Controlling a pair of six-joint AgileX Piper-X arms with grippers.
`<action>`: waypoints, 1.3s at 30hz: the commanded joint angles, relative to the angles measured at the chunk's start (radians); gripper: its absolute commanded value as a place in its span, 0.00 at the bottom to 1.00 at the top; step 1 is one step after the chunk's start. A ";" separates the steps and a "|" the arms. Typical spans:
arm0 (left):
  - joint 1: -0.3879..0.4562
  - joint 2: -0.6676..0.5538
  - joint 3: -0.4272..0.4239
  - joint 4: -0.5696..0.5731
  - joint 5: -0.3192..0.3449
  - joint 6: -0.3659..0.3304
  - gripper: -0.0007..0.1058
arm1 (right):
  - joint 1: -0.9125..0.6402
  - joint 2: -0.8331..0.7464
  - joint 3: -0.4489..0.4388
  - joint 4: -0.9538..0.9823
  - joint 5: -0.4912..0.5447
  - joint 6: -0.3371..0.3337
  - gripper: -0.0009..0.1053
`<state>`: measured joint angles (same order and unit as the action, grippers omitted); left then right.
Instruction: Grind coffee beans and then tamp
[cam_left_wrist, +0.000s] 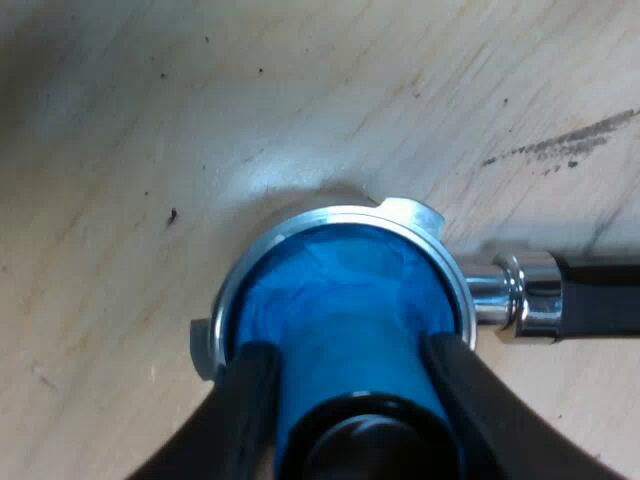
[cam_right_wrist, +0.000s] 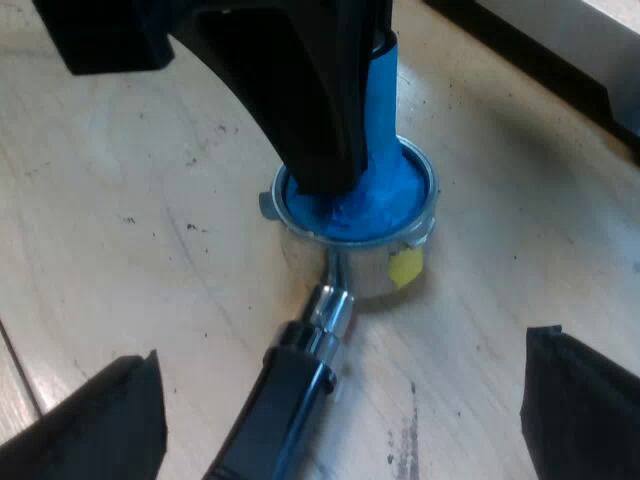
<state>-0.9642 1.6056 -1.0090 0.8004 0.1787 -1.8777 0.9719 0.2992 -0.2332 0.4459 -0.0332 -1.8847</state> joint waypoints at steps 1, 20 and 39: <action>-0.004 0.013 0.046 0.018 -0.011 -0.009 0.01 | 0.001 -0.007 -0.001 -0.003 -0.010 0.004 0.71; -0.007 0.013 0.107 -0.011 -0.027 -0.007 0.01 | 0.001 -0.007 -0.001 -0.003 -0.010 0.004 0.71; -0.007 -0.084 -0.063 0.047 -0.027 -0.007 0.01 | 0.001 -0.007 -0.001 -0.140 -0.010 0.004 0.71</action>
<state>-0.9652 1.5552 -1.0572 0.8315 0.1643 -1.8777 0.9719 0.2992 -0.2325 0.3318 -0.0332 -1.8784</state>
